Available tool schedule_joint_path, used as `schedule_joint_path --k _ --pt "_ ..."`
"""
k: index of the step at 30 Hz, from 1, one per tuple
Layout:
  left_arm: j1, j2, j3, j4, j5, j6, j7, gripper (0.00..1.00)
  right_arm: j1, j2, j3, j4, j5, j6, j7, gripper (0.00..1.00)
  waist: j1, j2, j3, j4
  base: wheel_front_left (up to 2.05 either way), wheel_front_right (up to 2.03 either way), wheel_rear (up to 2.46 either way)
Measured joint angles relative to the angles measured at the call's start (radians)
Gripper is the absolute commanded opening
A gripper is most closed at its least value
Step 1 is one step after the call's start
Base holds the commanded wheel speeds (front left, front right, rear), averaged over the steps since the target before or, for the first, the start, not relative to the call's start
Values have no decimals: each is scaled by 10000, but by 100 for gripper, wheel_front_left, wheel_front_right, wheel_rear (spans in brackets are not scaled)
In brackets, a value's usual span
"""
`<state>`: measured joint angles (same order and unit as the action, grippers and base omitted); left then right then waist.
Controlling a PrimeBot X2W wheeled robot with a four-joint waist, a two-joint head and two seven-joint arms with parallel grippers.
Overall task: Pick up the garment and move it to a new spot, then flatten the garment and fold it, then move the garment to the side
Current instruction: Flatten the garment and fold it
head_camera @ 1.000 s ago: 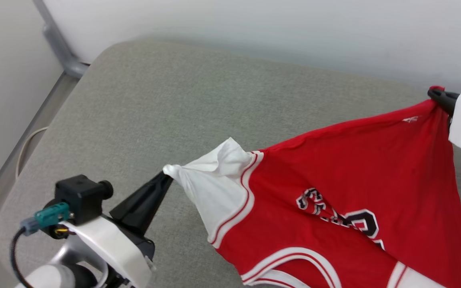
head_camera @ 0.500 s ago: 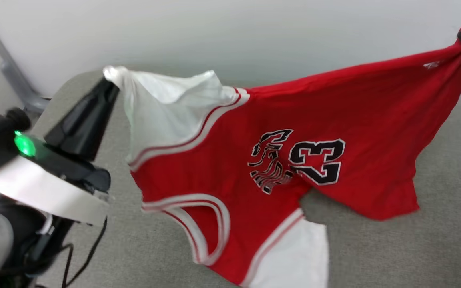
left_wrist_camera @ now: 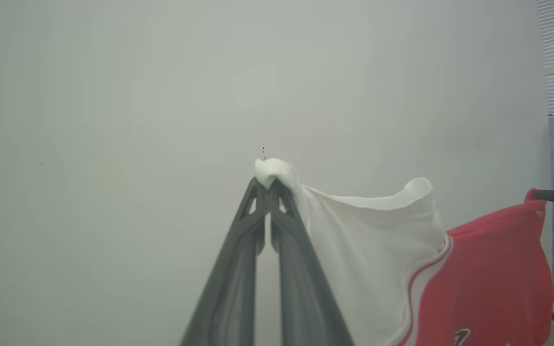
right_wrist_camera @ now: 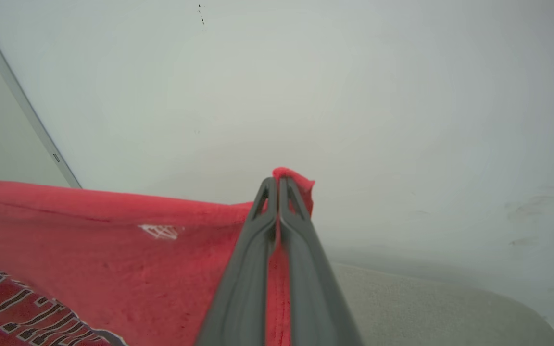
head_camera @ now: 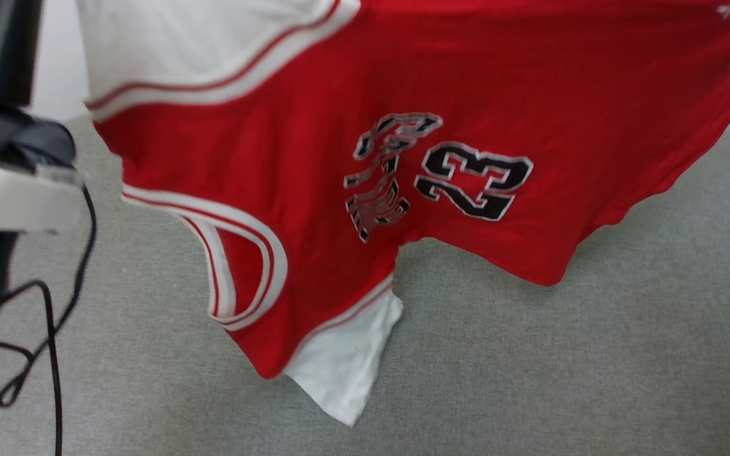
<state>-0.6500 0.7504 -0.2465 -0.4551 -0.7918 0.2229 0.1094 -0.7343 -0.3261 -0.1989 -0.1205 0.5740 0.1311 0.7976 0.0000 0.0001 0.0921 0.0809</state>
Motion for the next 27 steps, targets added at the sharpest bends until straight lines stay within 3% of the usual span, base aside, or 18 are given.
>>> schedule_joint_path --k 6,16,23,24,27 --pt "-1662 0 174 671 132 -213 23 0 -694 136 -213 -401 -320 0 52 0 0 0 577 -140 0 0 0" --pt "-5117 69 -194 2815 719 -1266 196 0 -2703 470 -186 -213 -1049 0 -128 0 1 -1 2116 -255 0 0 0" --pt "-7741 96 -752 4867 1668 -2107 123 0 -4752 481 176 798 -1753 2 -765 0 2 0 3504 -335 0 0 0" --pt "-9071 -73 -892 5860 2071 -2345 -92 0 -5729 470 384 1415 -1994 4 -1091 0 3 -1 4113 -366 0 0 0" --pt "-10401 -341 -1103 7033 2539 -2621 -458 0 -6746 474 489 2220 -2357 6 -1674 0 3 -1 4703 -396 0 0 0"
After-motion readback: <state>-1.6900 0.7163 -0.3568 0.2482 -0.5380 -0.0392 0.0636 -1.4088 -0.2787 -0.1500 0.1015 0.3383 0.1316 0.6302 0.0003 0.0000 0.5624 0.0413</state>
